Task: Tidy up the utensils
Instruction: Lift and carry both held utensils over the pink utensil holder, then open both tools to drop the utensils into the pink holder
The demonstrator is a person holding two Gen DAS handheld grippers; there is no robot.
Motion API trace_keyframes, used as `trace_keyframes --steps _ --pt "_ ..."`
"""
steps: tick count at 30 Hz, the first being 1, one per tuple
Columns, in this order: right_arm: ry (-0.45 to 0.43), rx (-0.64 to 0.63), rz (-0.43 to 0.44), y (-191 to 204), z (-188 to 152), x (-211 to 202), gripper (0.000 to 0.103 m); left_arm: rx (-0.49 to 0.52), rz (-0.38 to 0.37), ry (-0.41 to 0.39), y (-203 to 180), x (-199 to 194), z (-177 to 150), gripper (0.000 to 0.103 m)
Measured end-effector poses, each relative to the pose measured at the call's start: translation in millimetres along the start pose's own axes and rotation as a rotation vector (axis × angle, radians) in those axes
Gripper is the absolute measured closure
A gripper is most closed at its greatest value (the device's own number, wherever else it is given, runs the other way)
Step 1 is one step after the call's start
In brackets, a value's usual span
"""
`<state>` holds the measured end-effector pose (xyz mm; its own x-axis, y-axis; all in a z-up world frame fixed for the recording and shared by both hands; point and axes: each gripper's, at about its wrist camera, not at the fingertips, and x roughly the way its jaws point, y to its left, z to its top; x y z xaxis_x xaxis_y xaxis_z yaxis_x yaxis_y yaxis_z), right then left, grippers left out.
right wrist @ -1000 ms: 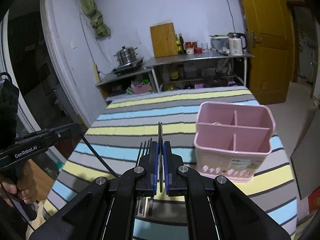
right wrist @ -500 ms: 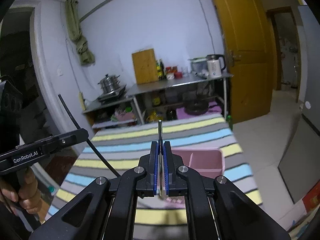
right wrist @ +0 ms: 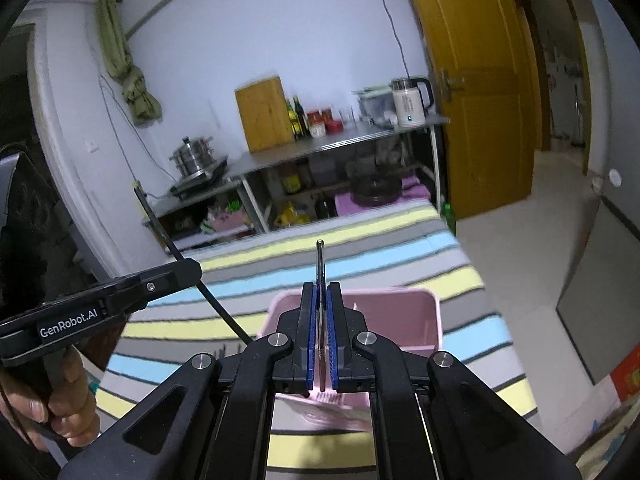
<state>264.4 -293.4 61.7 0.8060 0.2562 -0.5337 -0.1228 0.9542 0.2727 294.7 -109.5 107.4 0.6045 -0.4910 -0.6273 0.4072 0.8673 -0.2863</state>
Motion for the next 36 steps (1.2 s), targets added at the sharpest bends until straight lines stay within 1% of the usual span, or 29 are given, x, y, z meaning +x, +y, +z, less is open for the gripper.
trace_keyframes --steps 3,6,8,11,12,14,15,16,18,20,27,33,36 --pt "0.043 0.011 -0.005 -8 -10 15 0.098 -0.009 0.004 0.022 7 16 -7 0.098" --pt "0.067 0.016 -0.01 -12 -16 23 0.098 -0.024 -0.004 0.029 12 25 -9 0.098" --pt "0.078 0.022 -0.015 -14 -18 27 0.098 -0.025 -0.003 0.024 16 25 -10 0.098" --pt "0.092 0.031 -0.019 -16 -19 31 0.097 -0.021 -0.007 0.016 17 24 -11 0.095" --pt "0.092 0.031 -0.02 -17 -19 31 0.097 -0.022 -0.005 0.012 18 23 -11 0.092" --pt "0.084 0.029 -0.023 -16 -19 28 0.088 -0.029 -0.009 -0.005 21 18 -12 0.086" --pt "0.077 0.03 -0.024 -16 -19 25 0.087 -0.032 -0.012 -0.009 21 16 -11 0.081" --pt "0.075 0.031 -0.024 -16 -19 24 0.086 -0.038 -0.015 -0.017 23 12 -11 0.078" --pt "0.066 0.032 -0.026 -17 -19 19 0.083 -0.043 -0.018 -0.035 25 3 -13 0.076" --pt "0.056 0.031 -0.029 -16 -20 14 0.08 -0.045 -0.016 -0.057 26 -8 -16 0.075" --pt "0.019 0.014 -0.025 -7 -27 -12 0.079 -0.048 -0.005 -0.106 30 -47 -35 0.075" --pt "0.012 -0.024 0.005 12 -43 -33 0.079 -0.036 0.04 -0.145 38 -83 -66 0.075" --pt "0.013 -0.047 0.024 22 -56 -42 0.079 -0.034 0.071 -0.15 42 -95 -83 0.075"
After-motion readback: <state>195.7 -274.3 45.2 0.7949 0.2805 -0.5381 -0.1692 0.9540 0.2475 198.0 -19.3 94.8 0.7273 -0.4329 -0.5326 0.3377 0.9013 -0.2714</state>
